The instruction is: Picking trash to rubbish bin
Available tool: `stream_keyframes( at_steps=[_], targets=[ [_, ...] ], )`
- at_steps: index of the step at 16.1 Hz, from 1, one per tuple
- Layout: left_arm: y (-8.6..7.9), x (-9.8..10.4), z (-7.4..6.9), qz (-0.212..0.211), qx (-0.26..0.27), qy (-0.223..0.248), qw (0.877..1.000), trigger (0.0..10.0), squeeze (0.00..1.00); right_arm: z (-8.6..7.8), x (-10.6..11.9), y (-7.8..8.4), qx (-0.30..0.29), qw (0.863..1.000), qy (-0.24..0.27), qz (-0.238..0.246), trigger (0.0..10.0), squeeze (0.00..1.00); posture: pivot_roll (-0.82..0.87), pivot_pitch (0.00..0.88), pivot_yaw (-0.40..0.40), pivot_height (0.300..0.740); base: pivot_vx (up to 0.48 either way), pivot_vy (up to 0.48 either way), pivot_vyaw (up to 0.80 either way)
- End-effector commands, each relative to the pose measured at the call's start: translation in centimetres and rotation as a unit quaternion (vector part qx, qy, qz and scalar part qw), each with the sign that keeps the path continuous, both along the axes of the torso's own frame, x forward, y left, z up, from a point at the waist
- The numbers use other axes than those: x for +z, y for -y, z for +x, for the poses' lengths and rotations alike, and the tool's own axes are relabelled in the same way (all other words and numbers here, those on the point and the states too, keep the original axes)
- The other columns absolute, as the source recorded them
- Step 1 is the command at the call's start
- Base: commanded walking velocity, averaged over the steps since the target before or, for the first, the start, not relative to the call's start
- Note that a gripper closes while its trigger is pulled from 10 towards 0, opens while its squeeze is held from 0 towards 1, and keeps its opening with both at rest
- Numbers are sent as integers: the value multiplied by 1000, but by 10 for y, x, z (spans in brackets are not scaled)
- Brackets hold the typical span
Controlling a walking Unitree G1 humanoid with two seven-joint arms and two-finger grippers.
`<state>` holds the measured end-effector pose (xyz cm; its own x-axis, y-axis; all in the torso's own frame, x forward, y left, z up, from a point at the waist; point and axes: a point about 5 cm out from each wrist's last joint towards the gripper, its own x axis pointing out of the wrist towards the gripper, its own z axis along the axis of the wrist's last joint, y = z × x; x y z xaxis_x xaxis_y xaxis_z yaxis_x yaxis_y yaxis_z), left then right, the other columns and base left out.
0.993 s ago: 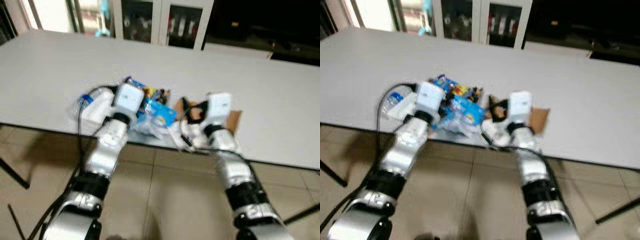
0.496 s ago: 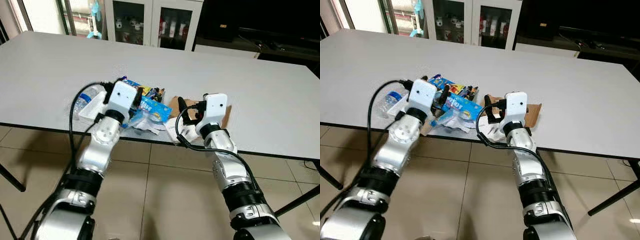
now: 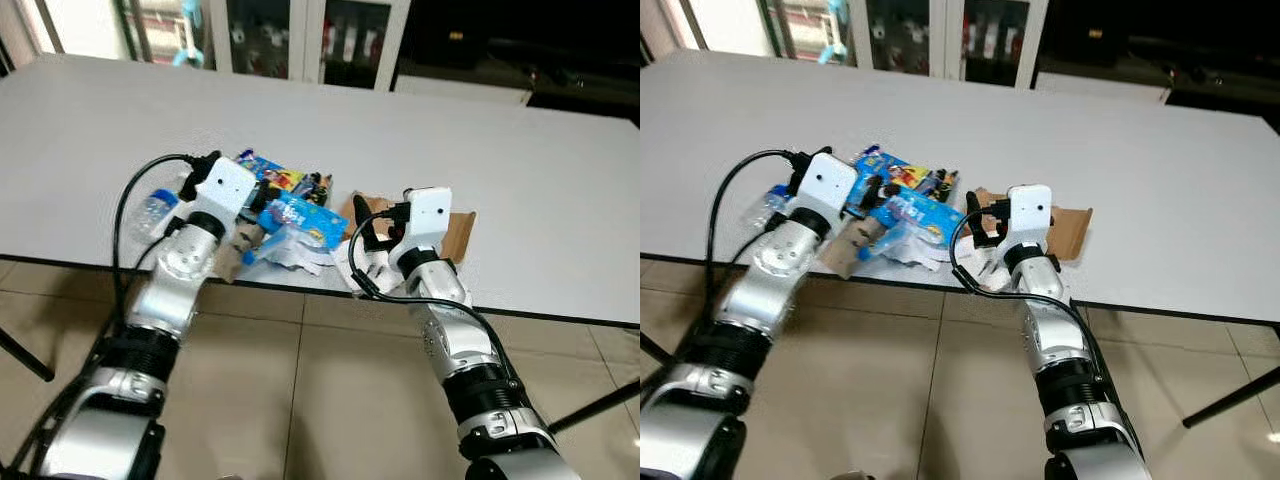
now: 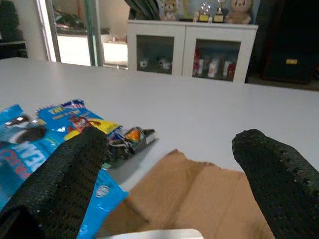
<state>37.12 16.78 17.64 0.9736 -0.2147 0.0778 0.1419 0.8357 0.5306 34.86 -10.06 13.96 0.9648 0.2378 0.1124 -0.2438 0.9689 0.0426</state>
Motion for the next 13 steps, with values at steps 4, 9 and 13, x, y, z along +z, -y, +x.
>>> stream_keyframes(
  at_steps=[4, 9, 13],
  targets=[
    [-16, 33, 7, 50, -51, 17, 997, 10000, 1000, -2, 1, 0, 10, 1000, 0, 0, 10000, 0, 23, 29, -73, 740, 0, 0, 0],
    [-39, 84, 3, 58, -154, 6, 986, 10000, 1000, -5, -3, -3, 21, 1000, -8, -1, 10000, 0, 40, 17, -67, 740, 0, 0, 0],
    [-59, 45, -1, 114, -205, -131, 963, 10000, 0, -7, -5, -6, 34, 999, -12, -2, 10000, 0, 41, 11, -67, 740, 0, 0, 0]
  ],
)
